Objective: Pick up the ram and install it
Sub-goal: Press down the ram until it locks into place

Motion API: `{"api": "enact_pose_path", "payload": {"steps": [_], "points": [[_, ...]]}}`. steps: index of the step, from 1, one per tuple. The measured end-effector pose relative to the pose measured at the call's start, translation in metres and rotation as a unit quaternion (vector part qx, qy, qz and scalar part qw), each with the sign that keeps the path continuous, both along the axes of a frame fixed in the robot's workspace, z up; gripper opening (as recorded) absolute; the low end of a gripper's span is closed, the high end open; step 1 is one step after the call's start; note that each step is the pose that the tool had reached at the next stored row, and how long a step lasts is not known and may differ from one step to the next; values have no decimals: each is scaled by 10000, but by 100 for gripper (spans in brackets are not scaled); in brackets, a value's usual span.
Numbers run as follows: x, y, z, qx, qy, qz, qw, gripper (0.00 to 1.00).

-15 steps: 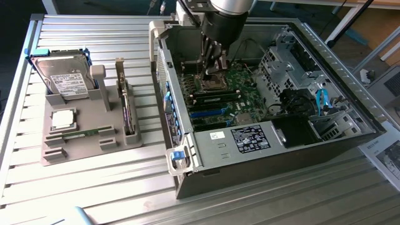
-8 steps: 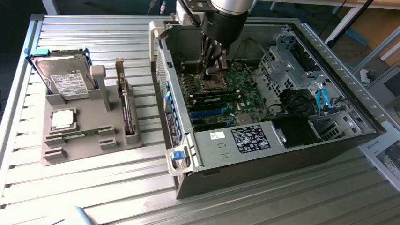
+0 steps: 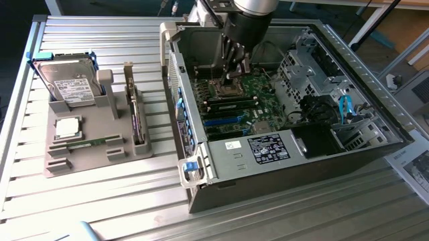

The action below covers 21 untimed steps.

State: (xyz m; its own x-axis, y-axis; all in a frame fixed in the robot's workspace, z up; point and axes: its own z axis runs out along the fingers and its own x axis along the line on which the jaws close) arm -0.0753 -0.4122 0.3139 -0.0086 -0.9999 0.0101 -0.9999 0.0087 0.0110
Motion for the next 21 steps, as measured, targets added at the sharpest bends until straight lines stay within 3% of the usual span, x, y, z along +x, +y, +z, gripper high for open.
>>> {"api": "enact_pose_path", "payload": {"steps": [21], "points": [[641, 40, 0, 0, 0, 1, 10000, 10]]}}
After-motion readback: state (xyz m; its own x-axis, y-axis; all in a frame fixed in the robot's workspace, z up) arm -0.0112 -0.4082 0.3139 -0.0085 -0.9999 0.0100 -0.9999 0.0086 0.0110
